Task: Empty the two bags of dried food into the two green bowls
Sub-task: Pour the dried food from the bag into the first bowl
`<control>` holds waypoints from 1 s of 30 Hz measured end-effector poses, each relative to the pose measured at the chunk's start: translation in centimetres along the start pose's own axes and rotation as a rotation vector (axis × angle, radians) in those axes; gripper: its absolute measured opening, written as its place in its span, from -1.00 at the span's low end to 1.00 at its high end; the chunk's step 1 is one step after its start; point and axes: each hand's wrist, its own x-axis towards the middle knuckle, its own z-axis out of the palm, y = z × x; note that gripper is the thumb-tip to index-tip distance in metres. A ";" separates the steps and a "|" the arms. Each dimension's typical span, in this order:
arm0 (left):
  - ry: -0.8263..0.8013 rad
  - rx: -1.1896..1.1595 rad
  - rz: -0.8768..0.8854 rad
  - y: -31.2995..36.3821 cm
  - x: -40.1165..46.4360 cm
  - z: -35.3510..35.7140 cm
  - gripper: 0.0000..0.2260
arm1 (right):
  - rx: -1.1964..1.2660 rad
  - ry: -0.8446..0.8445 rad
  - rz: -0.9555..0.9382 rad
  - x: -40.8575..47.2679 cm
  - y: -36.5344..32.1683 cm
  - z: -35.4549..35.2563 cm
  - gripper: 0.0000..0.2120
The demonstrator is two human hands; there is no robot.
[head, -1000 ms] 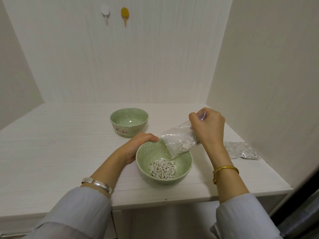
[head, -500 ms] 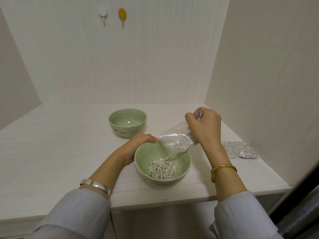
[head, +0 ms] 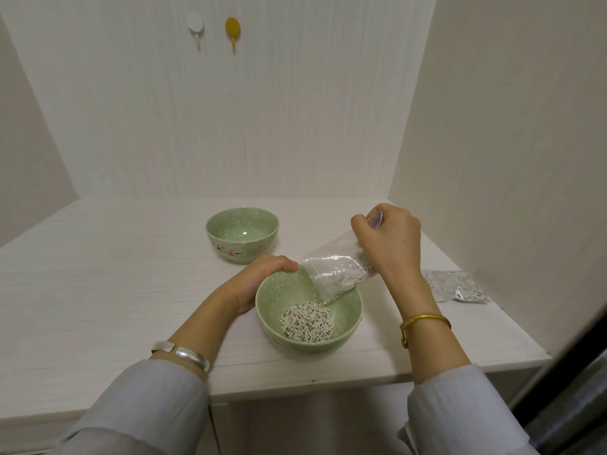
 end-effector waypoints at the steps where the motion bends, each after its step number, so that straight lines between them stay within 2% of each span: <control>1: 0.000 -0.005 -0.001 0.0 0.0 0.0 -0.84 | -0.003 0.001 -0.002 0.0 0.0 0.0 -0.78; 30: -0.001 -0.013 -0.014 -0.3 0.2 -0.1 -0.84 | -0.019 0.011 -0.016 0.0 -0.3 -0.4 -0.75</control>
